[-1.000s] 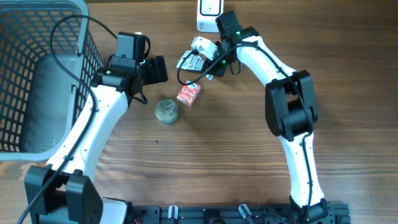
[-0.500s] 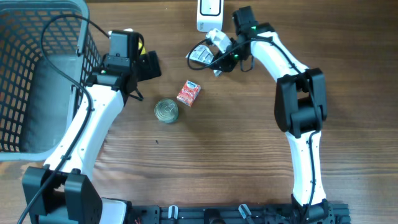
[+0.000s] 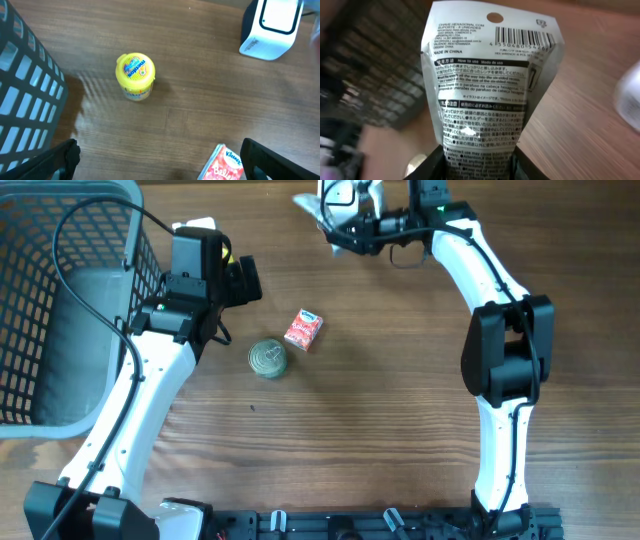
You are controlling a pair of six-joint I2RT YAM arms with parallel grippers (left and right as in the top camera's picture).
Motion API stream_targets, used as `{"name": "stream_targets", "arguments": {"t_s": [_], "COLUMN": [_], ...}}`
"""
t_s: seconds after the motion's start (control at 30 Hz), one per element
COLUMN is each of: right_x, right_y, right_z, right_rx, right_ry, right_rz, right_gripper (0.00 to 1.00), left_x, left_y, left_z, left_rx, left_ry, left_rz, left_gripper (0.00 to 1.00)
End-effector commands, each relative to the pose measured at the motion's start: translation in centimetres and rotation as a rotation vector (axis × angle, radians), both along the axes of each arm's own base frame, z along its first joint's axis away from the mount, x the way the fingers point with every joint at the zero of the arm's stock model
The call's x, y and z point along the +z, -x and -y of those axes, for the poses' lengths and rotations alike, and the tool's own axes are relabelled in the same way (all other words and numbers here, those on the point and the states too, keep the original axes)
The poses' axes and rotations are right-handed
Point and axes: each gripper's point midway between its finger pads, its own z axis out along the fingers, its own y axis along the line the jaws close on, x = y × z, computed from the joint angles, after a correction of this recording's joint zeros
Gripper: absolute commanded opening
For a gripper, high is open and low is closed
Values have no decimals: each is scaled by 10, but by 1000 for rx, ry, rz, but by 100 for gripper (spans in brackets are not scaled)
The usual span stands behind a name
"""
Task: Scan the item barcode
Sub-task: 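Lift the packet up past the scanner box with the right gripper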
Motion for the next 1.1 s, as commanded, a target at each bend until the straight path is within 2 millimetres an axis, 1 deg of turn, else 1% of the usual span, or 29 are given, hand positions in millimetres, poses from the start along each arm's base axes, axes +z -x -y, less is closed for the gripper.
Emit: {"name": "stream_targets", "arguments": {"t_s": [0.0, 0.07, 0.1, 0.13, 0.17, 0.27, 0.33, 0.4, 0.5, 0.6, 0.67, 0.7, 0.77, 0.87, 0.93, 1.07], "right_x": [73, 91, 97, 101, 104, 107, 106, 106, 106, 102, 94, 87, 77, 75, 70, 44], "right_y": [25, 20, 19, 17, 16, 12, 8, 7, 4, -8, -19, -27, -37, -47, -53, -61], "right_z": [-12, -14, -14, -14, -14, -14, -13, -11, -9, 0, 9, 15, 21, 21, 20, 18], "right_rx": [133, 121, 116, 116, 118, 90, 47, 30, 7, -63, -119, -160, -192, -180, -180, -208], "right_ry": [-243, -282, -292, -299, -303, -310, -314, -317, -321, -333, -343, -351, -374, -426, -466, -485], "right_rz": [-193, -312, -337, -332, -317, -360, -450, -505, -561, -620, -660, -713, -761, -772, -807, -889], "right_gripper": [23, 20, 20, 25, 27, 25, 18, 16, 16, 16, 16, 17, 17, 21, 20, 18], "left_x": [3, 1, 1, 1, 1, 0, -1, -1, -1, -3, -4, -5, -6, -6, -6, -6], "left_y": [2, 4, 4, 4, 4, 6, 6, 6, 6, 8, 9, 10, 11, 11, 11, 11], "left_z": [-3, -3, -3, -3, -3, -4, -4, -4, -2, -2, -2, -3, -3, -3, -3, -3], "left_rx": [2, 5, 5, 7, 7, 7, 7, 13, 17, 16, 17, 22, 38, 38, 38, 38], "left_ry": [-20, -19, -19, -17, -17, -19, -18, -13, 3, 3, 2, 6, 20, 20, 20, 20], "left_rz": [0, -8, -8, -9, -10, -17, -19, -21, -22, -29, -38, -43, -47, -47, -47, -48], "left_gripper": [100, 100, 100, 100, 100, 100, 100, 100, 100, 100, 100, 100, 100, 100, 100, 100]}}
